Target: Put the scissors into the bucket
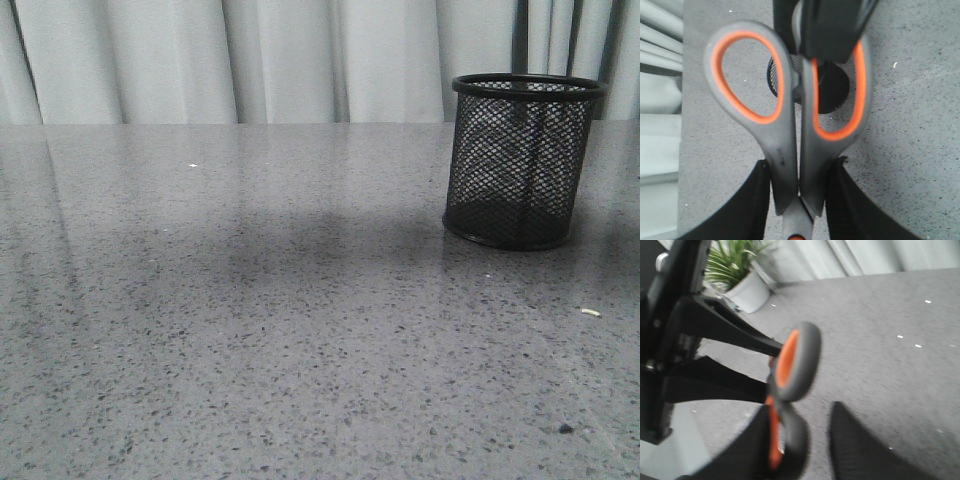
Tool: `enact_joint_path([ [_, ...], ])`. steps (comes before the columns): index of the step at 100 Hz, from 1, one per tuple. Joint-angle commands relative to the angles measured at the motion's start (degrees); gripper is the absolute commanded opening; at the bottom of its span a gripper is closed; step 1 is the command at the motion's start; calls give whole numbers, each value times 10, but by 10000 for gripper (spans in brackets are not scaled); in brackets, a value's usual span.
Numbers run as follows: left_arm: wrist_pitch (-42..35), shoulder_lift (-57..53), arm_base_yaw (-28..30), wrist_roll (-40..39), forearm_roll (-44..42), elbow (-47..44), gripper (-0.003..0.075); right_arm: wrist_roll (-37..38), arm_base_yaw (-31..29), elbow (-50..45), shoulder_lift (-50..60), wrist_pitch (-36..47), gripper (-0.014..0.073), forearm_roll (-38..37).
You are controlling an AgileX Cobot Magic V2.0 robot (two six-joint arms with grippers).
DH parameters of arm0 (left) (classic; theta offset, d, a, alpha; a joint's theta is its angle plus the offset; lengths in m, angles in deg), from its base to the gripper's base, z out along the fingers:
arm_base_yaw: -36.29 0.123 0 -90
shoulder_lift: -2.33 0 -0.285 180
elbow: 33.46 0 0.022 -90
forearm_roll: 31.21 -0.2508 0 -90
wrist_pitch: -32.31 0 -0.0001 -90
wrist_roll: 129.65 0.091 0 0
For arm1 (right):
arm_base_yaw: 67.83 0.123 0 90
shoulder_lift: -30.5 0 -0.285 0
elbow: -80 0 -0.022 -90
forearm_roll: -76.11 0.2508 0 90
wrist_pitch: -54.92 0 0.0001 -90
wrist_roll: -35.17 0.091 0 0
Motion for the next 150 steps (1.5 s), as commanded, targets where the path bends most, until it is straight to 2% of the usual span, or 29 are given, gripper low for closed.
enact_joint_path([
  [1,-37,-32,-4,-5,16,18,-19,-52,0,20,-3,-1,-71,83],
  [17,-23,-47,-4,-6,35,18,8,-68,0,20,-6,-7,-66,110],
  [22,-15,-53,-4,-6,43,18,61,-68,0,20,-4,-1,-66,110],
  [37,-7,-79,-4,-7,59,18,309,-68,-1,43,-5,4,-65,83],
  [45,-8,-101,-4,-7,62,18,358,-61,-1,72,-5,4,-64,40],
  [55,-9,-142,-4,-7,66,18,337,-10,-4,127,-5,-14,-64,-67],
  [62,-12,-175,-4,-7,86,18,281,38,-15,168,-5,-45,-64,-151],
  [69,-16,-212,-4,-8,107,18,173,86,-33,219,-5,-98,-64,-229],
  [78,-20,-254,-4,-38,113,18,-16,129,-61,287,-5,-167,-64,-302],
  [95,-14,-321,-3,-128,66,18,-20,216,-78,387,-23,-311,-64,-434],
  [112,29,-360,-3,-187,-18,16,-20,301,-66,381,-32,-312,-66,-562],
  [125,44,-383,-3,-216,-49,12,-20,313,-65,353,-31,-312,-66,-568],
  [150,44,-406,-3,-216,-57,-12,-20,313,-65,292,-35,-312,-66,-568],
])
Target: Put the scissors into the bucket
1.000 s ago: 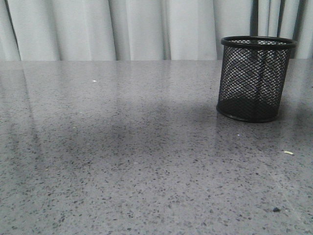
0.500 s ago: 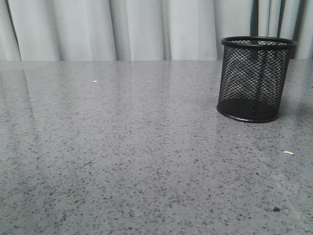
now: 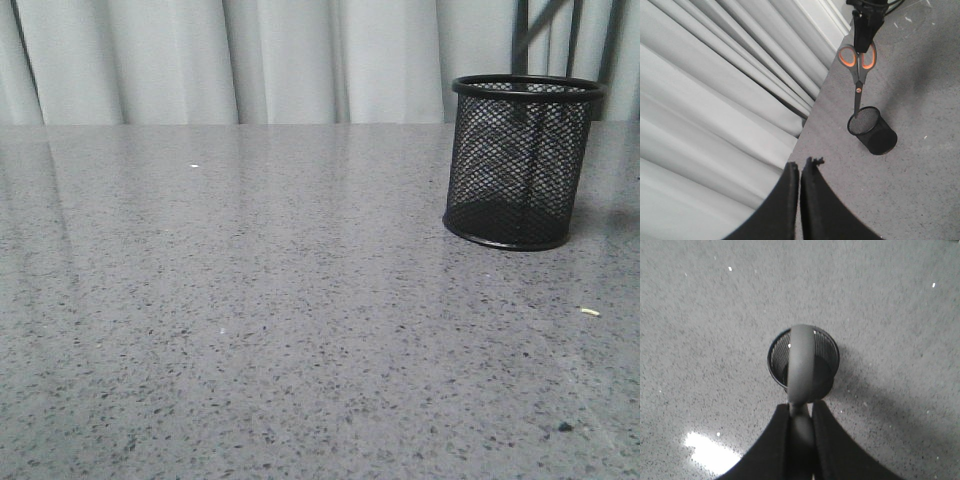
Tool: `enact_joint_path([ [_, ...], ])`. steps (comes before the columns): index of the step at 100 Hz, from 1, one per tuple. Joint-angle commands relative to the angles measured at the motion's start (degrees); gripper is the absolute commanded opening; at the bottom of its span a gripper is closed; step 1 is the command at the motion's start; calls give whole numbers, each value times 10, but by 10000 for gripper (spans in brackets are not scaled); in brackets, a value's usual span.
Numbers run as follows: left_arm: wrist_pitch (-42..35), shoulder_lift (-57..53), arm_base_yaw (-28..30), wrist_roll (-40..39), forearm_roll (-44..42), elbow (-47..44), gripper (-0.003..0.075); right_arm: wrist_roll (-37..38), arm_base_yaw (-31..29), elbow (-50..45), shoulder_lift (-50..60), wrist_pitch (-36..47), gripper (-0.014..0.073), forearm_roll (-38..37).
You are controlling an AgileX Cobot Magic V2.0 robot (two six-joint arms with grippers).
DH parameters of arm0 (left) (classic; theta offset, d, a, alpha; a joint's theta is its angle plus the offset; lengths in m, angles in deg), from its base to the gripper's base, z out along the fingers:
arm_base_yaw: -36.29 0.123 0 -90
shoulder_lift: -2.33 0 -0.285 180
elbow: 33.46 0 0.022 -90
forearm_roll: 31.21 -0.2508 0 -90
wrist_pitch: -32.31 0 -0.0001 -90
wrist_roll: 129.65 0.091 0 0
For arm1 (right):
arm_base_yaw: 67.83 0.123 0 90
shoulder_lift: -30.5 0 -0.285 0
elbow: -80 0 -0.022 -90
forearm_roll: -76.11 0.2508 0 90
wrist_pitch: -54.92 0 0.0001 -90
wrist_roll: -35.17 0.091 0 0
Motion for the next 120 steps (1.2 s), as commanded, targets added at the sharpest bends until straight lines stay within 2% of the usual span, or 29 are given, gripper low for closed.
enact_joint_path([
  [1,-10,5,-2,-9,4,1,-20,1,1,1,-2,-15,-66,5],
  [56,-18,5,-2,-9,15,-75,-20,1,1,3,-177,-6,-55,6],
  [65,-18,5,-2,-9,17,-81,-20,1,1,3,-182,5,15,6],
  [82,-34,5,-2,-26,20,-85,-20,1,1,18,-182,25,283,6],
  [92,-50,5,-2,-45,20,-85,-20,1,1,39,-182,33,388,4],
  [104,-100,5,-2,-88,13,-85,-20,1,1,79,-182,44,405,-2],
  [112,-153,5,-2,-150,-10,-85,-20,1,1,118,-182,42,405,-5],
  [120,-187,5,-2,-202,-45,-87,-20,1,1,153,-176,28,365,-1],
])
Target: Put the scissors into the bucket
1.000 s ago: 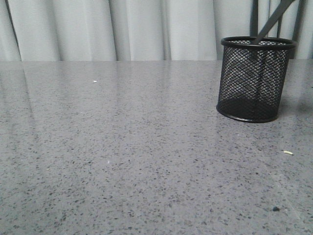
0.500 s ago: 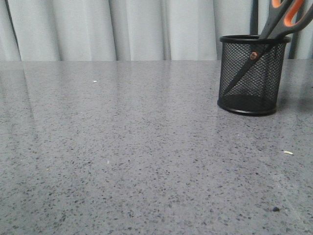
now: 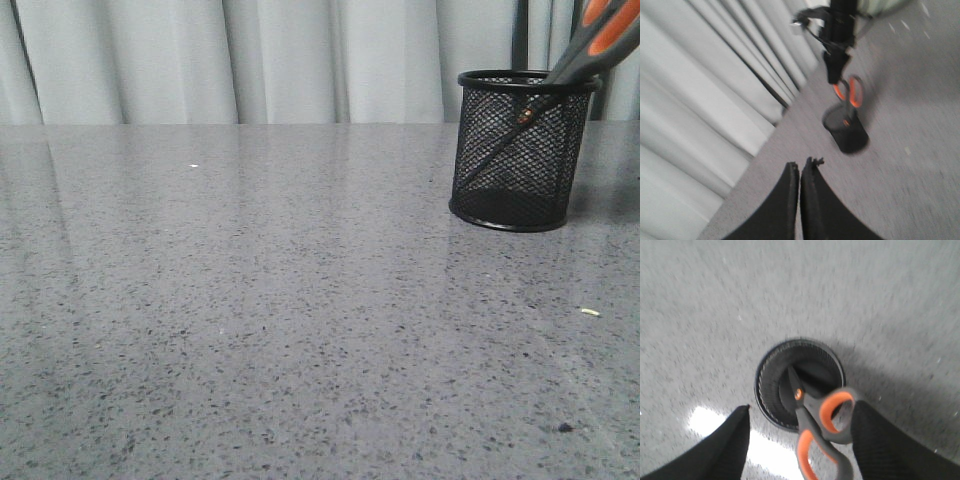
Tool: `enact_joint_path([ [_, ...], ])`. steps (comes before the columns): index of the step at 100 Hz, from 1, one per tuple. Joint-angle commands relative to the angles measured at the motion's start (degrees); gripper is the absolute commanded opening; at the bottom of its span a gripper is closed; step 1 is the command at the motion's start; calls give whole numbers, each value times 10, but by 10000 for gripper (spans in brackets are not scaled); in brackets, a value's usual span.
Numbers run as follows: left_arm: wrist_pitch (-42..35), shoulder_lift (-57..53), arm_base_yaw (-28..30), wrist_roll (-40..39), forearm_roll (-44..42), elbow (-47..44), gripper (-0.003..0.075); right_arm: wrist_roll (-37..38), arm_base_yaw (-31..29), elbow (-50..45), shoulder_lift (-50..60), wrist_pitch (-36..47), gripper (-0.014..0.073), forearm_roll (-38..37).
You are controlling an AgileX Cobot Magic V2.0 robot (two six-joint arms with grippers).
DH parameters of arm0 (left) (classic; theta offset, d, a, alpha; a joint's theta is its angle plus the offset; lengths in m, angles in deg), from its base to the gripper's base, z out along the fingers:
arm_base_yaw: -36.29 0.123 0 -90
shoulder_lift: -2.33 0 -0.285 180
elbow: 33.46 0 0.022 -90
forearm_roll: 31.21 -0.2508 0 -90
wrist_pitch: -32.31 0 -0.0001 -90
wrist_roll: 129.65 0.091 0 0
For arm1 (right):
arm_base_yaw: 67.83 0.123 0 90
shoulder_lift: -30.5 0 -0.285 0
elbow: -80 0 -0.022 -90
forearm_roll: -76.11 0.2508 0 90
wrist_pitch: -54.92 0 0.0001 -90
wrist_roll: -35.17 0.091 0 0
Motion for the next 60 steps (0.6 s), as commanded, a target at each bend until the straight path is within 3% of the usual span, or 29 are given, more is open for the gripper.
enact_joint_path([
  [1,-94,7,-2,-81,-33,6,-20,-1,1,54,23,11,355,7],
  [6,-98,4,-2,-104,-51,-5,-20,-1,1,61,35,7,261,12],
  [18,-114,-29,-2,-133,-57,-80,-20,-14,2,35,97,10,-74,12],
  [30,-207,-110,-2,-161,-45,-226,-20,-32,3,-61,197,44,-45,14],
  [54,-600,-299,-2,-164,-58,-571,-20,-47,3,-388,457,260,-45,17],
  [60,-666,-320,-2,-164,-54,-631,-20,-47,3,-463,509,292,-45,19],
])
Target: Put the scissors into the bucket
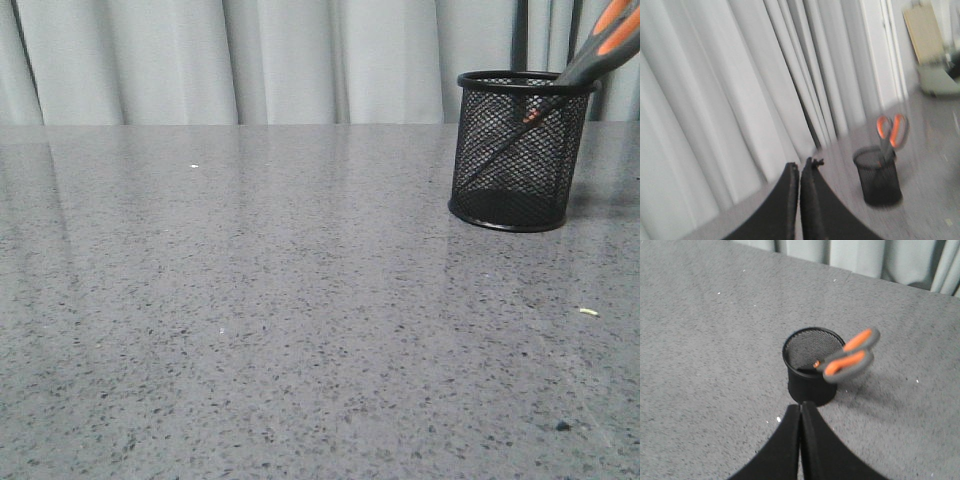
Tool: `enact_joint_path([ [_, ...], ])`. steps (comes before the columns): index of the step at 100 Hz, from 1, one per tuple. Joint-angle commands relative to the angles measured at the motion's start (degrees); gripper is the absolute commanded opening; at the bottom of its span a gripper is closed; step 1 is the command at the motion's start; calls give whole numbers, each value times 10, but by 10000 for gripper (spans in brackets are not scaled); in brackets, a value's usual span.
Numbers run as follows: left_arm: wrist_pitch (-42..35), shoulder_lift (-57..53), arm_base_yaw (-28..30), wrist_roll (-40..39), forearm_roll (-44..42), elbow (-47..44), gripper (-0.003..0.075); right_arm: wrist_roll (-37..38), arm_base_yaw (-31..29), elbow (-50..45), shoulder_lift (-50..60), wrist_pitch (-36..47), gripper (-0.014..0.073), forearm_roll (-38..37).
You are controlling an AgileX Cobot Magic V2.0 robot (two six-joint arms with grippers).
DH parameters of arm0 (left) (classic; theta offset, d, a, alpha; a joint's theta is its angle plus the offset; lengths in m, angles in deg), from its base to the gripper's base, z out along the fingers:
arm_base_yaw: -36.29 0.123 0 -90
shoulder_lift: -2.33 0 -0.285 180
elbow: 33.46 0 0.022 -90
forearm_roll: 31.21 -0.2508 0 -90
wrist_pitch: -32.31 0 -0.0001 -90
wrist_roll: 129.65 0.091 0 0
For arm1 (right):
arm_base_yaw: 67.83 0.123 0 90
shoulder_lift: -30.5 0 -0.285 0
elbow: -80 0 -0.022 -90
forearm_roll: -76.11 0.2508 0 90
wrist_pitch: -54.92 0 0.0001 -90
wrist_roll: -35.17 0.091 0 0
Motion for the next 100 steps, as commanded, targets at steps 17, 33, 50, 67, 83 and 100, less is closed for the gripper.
enact_joint_path([
  [17,-208,-29,-2,-8,60,-164,-20,-9,1,-198,180,158,-46,45],
  [33,-207,-26,-2,-8,62,-177,-20,-9,1,-248,261,249,-46,56],
  [50,-207,-26,-2,-8,62,-177,-20,-9,1,-257,320,284,-46,55],
  [67,-206,-26,-2,-8,68,-177,-20,-9,1,-257,336,279,-46,55],
  [83,-206,-26,-2,-8,68,-177,-20,-9,1,-257,336,276,-46,55],
  [100,-206,-26,-2,-8,68,-177,-20,-9,1,-257,336,276,-46,55],
])
